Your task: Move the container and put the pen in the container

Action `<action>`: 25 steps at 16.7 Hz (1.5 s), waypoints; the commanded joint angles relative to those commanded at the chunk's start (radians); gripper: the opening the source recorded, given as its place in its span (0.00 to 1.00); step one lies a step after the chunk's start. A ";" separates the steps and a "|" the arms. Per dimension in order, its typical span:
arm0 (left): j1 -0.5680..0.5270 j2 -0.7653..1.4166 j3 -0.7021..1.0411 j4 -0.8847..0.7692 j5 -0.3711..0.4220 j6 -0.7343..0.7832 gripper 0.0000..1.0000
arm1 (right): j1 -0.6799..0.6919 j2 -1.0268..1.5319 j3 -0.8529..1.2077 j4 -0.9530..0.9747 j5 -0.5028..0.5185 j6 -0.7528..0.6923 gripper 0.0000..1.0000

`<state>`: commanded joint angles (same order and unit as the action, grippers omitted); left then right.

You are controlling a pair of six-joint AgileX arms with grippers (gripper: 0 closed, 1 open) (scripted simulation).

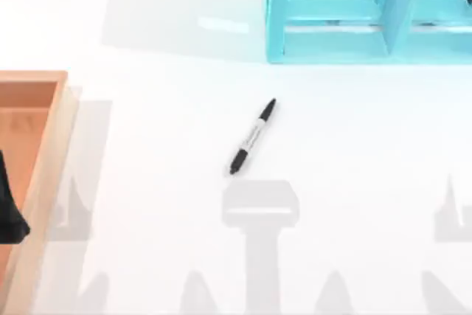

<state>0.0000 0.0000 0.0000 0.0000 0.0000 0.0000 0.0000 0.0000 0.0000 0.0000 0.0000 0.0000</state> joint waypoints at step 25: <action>0.201 1.697 1.450 -1.264 -0.004 0.224 1.00 | 0.000 0.000 0.000 0.000 0.000 0.000 1.00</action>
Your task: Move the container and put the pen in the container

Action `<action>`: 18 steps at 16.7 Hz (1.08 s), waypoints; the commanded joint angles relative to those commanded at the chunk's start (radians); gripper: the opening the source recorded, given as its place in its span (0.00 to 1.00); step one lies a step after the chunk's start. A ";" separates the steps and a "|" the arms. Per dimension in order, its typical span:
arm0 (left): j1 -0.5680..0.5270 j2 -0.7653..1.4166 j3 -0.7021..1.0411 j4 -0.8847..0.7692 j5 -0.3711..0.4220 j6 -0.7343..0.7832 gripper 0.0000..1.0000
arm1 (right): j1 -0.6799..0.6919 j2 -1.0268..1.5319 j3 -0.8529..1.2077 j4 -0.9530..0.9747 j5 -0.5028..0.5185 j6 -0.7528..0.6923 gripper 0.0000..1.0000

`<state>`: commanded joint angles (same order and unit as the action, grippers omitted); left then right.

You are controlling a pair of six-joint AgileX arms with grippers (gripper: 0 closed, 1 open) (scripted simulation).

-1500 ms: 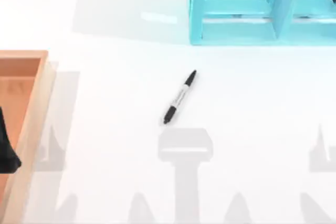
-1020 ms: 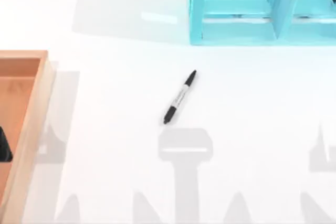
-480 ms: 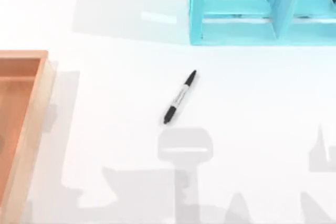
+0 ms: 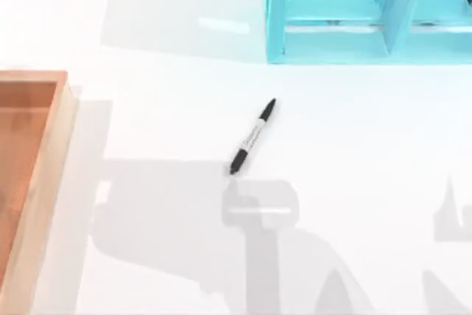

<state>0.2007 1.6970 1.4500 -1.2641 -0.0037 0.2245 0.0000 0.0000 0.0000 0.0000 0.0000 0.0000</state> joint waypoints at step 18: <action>0.013 0.132 -0.198 0.280 0.002 0.014 1.00 | 0.000 0.000 0.000 0.000 0.000 0.000 1.00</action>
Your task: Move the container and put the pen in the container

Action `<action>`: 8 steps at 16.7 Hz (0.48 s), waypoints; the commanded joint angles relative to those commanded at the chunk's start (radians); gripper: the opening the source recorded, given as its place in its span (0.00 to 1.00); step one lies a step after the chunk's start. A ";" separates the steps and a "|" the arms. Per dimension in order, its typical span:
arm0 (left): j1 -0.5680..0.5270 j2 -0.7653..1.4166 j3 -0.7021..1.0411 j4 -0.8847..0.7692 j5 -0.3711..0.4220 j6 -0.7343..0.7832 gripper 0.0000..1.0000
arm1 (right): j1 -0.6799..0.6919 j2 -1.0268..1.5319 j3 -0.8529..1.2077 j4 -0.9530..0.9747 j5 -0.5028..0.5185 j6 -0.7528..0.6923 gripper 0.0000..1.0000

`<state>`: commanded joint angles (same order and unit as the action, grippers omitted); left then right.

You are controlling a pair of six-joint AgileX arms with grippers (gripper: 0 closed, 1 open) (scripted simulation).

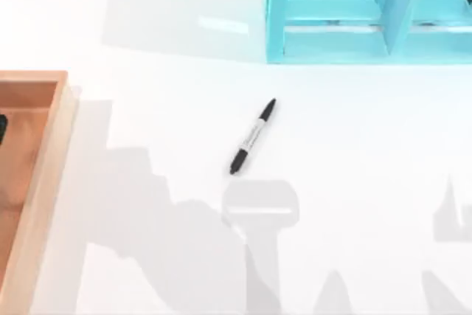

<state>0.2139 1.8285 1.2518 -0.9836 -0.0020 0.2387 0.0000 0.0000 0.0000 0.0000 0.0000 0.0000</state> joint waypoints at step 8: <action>0.002 0.015 -0.041 0.043 0.000 0.002 0.85 | 0.000 0.000 0.000 0.000 0.000 0.000 1.00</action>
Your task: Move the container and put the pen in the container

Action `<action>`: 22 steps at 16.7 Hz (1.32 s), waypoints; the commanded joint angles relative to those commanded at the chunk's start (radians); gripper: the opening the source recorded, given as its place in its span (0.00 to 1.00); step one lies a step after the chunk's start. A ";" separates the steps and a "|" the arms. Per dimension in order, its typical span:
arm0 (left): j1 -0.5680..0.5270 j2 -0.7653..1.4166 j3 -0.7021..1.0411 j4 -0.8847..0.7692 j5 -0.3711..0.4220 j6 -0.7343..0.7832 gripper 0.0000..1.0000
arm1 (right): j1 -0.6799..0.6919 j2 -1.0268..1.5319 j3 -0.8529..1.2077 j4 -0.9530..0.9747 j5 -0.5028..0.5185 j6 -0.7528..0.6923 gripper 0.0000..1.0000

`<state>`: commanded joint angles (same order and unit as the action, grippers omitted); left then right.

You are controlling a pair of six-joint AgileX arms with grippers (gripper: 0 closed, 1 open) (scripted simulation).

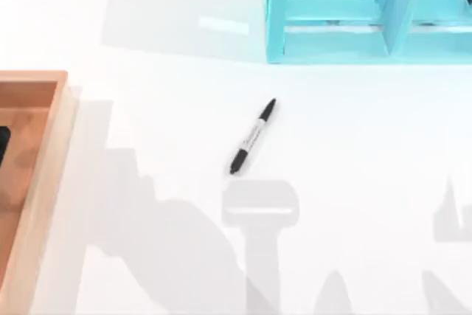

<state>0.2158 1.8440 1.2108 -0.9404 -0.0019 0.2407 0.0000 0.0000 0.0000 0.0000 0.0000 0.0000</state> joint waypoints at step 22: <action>-0.005 -0.005 0.014 -0.006 0.000 -0.009 0.00 | 0.000 0.000 0.000 0.000 0.000 0.000 1.00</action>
<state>0.2109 1.8394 1.2248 -0.9465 -0.0022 0.2312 0.0000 0.0000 0.0000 0.0000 0.0000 0.0000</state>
